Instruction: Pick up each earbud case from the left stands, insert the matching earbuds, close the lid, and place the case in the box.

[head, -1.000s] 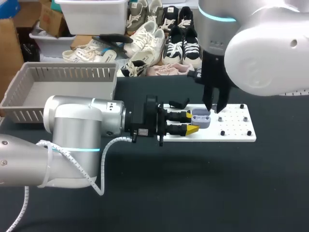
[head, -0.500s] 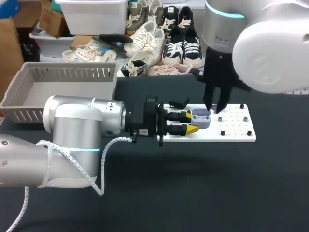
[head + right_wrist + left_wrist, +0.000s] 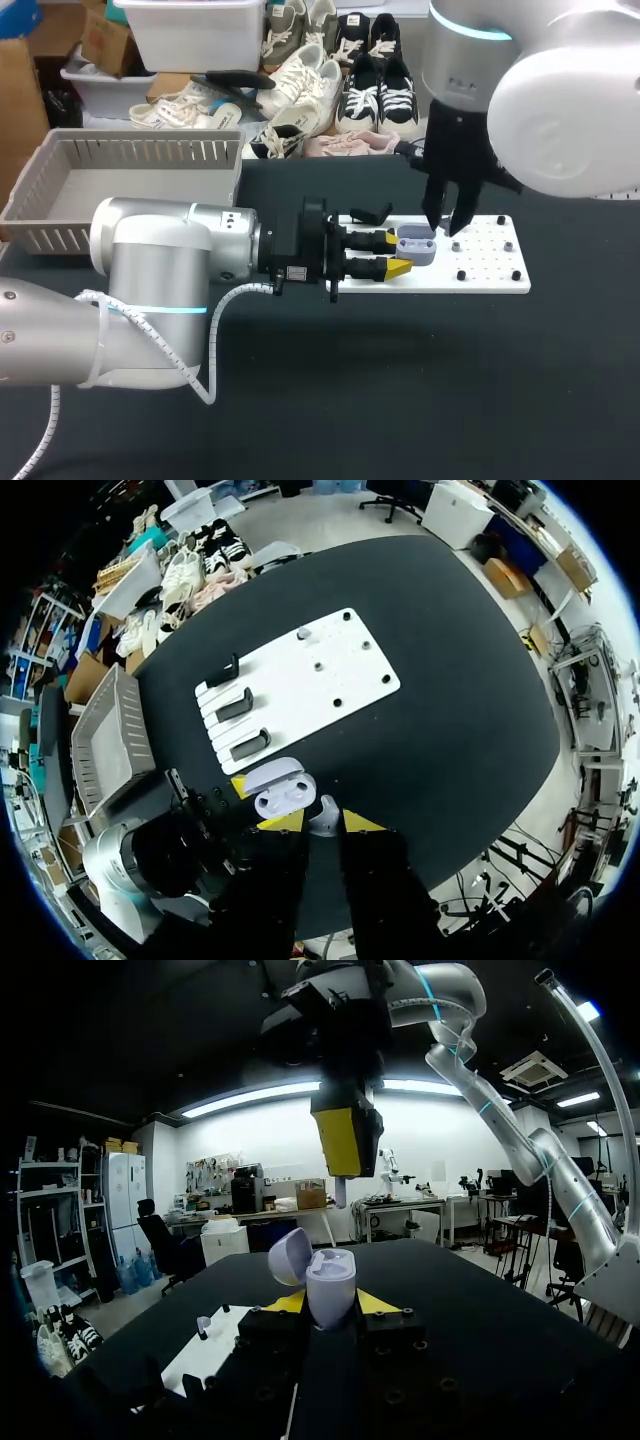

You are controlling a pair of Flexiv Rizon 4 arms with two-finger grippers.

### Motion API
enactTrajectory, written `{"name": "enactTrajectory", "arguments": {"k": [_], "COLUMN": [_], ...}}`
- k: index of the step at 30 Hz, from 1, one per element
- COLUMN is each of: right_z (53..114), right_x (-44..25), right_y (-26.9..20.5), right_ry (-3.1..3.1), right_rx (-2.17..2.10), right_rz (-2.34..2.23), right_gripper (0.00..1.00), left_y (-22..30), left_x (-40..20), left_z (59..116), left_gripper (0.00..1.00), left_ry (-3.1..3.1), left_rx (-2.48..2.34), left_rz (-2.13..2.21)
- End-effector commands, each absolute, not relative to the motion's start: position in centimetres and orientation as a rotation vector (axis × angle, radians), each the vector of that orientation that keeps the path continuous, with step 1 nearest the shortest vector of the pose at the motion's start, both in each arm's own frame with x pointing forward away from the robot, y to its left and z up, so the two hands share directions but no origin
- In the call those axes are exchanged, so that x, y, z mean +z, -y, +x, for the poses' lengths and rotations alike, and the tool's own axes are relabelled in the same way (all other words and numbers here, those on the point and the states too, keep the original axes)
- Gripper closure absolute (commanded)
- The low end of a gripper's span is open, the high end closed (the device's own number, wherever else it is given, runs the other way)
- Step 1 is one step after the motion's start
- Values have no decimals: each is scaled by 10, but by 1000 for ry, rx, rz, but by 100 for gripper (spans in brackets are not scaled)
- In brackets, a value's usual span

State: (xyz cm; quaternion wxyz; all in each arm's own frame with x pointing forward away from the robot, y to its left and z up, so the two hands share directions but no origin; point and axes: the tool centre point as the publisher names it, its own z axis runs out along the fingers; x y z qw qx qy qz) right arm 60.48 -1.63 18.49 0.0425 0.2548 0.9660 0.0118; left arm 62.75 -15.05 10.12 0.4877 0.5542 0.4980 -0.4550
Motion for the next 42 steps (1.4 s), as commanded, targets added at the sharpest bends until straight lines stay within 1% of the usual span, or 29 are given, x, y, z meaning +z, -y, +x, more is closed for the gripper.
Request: {"name": "enactTrajectory", "arguments": {"k": [1,10,16,42], "right_z": [603,602,601,608], "right_x": [190,190,181,169], "right_y": [12,0,-7,-3], "right_ry": [-2936,-2925,-2877,-2848], "right_rx": [24,27,-79,-81], "right_rz": [824,880,836,895], "right_gripper": [100,100,100,100], "left_y": [151,151,151,151], "left_x": [100,100,100,100], "left_z": [628,628,628,628], "left_gripper": [100,100,100,100], "left_ry": [-1209,-1209,-1209,-1209], "left_rx": [-1107,-1107,-1107,-1107], "left_rz": [1347,1347,1347,1347]}}
